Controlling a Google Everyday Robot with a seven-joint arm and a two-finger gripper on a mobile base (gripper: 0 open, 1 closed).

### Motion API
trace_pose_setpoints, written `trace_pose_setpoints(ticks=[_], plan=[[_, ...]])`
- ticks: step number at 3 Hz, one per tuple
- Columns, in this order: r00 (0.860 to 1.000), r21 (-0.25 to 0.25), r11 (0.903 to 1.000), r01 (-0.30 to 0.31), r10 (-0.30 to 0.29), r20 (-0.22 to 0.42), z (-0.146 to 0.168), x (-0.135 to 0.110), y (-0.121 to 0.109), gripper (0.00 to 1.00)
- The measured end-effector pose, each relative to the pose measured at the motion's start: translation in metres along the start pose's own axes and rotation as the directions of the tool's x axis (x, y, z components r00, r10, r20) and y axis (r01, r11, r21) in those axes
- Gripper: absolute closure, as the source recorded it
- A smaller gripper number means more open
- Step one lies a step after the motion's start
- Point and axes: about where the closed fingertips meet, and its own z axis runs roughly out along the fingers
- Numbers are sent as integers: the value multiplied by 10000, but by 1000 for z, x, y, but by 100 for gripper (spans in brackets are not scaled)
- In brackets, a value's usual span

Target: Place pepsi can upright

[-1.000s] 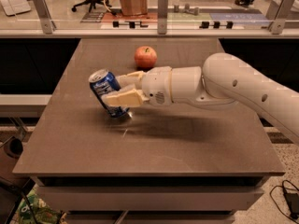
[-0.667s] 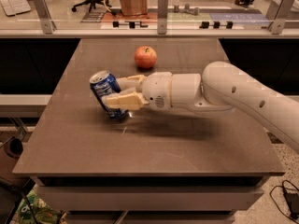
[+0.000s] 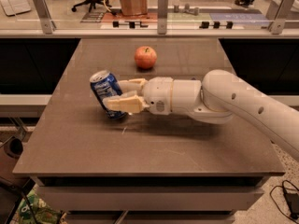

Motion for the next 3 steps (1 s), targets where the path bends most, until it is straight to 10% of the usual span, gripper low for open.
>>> trace_pose_setpoints(ticks=[2, 3], plan=[[9997, 237, 9995, -228, 228, 16, -1, 5, 0, 100], [9998, 200, 9996, -215, 215, 12, 1, 4, 2, 82]])
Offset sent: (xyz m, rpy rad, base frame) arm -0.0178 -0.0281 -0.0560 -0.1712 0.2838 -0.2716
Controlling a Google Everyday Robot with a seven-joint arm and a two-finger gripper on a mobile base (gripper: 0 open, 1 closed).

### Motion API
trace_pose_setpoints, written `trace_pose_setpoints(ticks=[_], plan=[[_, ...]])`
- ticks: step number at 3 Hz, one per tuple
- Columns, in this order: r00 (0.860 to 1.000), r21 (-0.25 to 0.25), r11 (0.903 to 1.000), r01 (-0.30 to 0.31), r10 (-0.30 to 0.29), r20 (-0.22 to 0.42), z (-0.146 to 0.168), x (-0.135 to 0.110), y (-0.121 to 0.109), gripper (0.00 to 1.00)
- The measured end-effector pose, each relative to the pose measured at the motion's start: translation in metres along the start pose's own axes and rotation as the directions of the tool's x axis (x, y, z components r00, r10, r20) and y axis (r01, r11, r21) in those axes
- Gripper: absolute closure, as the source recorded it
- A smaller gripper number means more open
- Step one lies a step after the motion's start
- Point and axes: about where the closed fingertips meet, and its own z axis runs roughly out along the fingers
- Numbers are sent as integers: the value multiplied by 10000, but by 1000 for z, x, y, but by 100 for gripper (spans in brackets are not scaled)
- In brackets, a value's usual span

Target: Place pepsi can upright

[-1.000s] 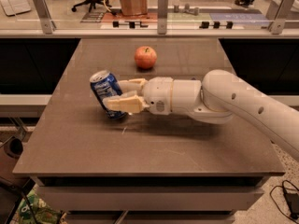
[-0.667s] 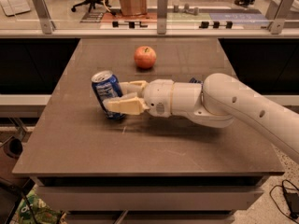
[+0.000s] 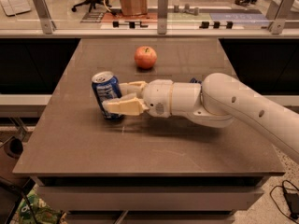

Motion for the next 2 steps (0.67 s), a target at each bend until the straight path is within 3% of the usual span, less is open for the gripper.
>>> trace_pose_setpoints(ticks=[2], plan=[[10000, -72, 10000, 26, -26, -7, 3, -1, 3, 36]])
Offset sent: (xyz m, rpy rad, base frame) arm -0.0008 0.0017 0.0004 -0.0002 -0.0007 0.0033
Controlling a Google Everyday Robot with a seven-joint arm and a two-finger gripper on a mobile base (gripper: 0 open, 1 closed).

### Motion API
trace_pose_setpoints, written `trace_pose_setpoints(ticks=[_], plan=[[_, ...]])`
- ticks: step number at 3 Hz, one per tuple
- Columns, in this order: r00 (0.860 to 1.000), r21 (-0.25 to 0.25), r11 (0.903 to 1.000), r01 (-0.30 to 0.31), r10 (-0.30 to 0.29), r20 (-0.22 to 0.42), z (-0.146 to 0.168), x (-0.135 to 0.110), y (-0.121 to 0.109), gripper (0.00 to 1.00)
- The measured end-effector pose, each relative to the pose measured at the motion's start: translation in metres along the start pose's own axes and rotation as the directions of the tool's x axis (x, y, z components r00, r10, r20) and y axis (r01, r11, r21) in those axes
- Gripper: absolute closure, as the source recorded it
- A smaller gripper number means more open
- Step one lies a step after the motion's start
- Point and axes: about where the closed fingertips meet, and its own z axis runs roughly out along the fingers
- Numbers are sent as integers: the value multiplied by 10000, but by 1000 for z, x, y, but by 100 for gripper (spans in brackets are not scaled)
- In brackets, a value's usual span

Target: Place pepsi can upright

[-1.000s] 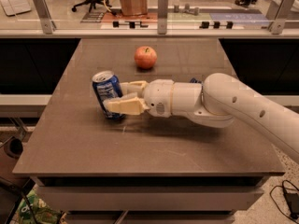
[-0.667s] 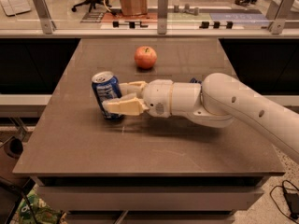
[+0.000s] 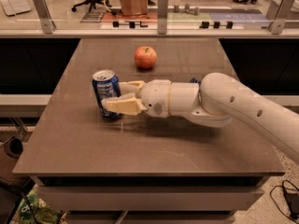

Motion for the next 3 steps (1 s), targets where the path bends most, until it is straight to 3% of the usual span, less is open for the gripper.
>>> trace_pose_setpoints(ticks=[1, 2, 3], plan=[[10000, -36, 10000, 13, -13, -4, 2, -1, 1, 13], [10000, -72, 10000, 25, -25, -7, 3, -1, 3, 0], [10000, -73, 10000, 26, -26, -7, 3, -1, 3, 0]])
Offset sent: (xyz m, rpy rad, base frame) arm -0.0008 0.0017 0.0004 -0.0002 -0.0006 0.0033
